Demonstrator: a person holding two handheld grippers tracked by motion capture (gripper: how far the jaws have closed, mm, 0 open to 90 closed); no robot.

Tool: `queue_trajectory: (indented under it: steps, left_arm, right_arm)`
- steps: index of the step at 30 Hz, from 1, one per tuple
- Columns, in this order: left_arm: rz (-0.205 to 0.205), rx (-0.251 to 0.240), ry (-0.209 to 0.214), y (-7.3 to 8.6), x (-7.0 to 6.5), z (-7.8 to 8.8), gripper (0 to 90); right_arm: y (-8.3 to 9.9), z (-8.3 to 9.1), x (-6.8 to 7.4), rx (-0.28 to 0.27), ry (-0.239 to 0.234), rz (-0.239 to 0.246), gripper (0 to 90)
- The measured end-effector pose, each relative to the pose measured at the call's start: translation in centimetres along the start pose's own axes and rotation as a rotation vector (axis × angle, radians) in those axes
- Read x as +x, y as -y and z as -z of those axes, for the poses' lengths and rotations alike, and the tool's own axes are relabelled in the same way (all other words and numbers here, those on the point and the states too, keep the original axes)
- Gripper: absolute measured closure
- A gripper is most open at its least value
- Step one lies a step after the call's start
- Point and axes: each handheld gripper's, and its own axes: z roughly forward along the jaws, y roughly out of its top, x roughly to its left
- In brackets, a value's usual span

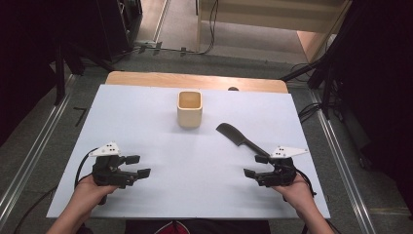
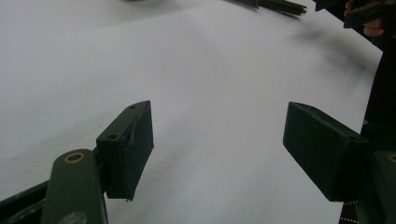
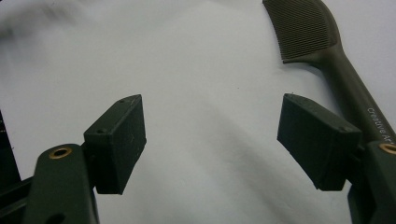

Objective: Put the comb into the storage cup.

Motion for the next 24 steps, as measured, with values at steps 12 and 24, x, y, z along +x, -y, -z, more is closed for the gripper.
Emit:
queue_trajectory:
  steps: [12,24]
  left_arm:
    - [0.008,-0.012,-0.005,0.0,0.1,0.2,25.4]
    - [0.004,-0.011,-0.007,0.0,0.1,0.1,25.5]
  right_arm:
    - [-0.4,0.6,-0.3,-0.046,-0.009,0.009,21.7]
    - [-1.0,1.8,-1.4,-0.066,0.032,0.009,21.7]
